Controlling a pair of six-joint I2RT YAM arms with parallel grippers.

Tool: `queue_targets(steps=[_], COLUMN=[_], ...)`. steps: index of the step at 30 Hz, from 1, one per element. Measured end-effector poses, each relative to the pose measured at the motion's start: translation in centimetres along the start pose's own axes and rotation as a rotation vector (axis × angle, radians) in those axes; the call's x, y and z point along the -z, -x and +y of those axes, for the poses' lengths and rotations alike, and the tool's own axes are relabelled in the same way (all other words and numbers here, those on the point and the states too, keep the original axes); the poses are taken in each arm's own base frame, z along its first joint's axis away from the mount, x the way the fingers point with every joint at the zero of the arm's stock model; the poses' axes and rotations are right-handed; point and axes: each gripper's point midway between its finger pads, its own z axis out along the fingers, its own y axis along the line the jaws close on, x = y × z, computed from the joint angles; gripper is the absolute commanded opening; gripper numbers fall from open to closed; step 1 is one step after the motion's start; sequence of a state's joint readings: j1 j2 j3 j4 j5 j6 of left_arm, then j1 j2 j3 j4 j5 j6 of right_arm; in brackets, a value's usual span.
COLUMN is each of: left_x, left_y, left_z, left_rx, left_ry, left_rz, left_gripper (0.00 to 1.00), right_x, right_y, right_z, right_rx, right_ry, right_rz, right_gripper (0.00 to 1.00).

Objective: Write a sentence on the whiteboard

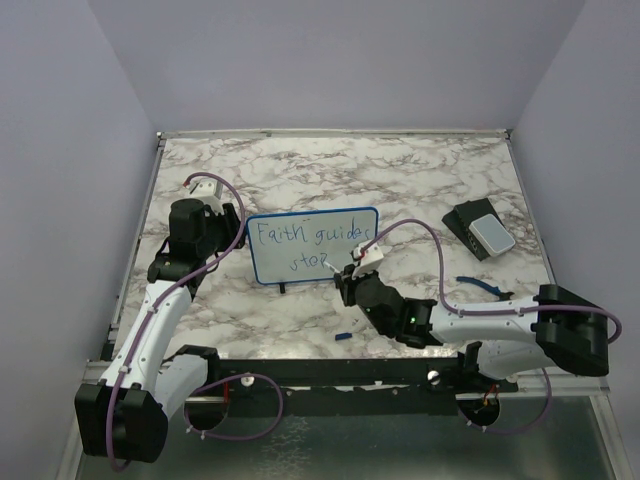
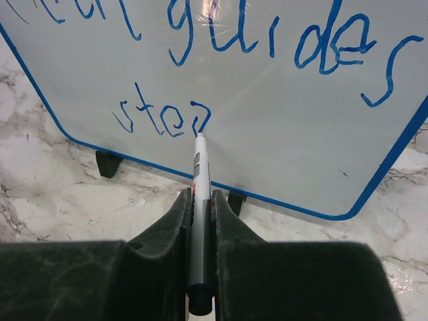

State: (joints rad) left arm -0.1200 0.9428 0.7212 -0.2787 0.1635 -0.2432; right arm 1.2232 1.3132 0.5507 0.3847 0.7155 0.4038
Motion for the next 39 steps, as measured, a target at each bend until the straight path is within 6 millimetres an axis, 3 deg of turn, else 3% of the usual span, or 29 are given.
queue_targets(steps=[16,27,39], left_x=[0.0,0.0,0.0], left_y=[0.0,0.0,0.0], left_z=[0.0,0.0,0.0], left_rx=[0.000,0.000,0.000], left_ry=[0.000,0.000,0.000], left_rz=[0.000,0.000,0.000], left_gripper=[0.46,0.46,0.46], right_x=[-0.1,1.7,2.6], right_y=[-0.1,2.8,2.2], right_z=[0.5,0.4,-1.4], right_rx=[0.008,-0.037,-0.036], right_ry=[0.024,0.078,0.052], right_rz=[0.004,-0.067,-0.071], right_gripper=[0.01,0.01,0.01])
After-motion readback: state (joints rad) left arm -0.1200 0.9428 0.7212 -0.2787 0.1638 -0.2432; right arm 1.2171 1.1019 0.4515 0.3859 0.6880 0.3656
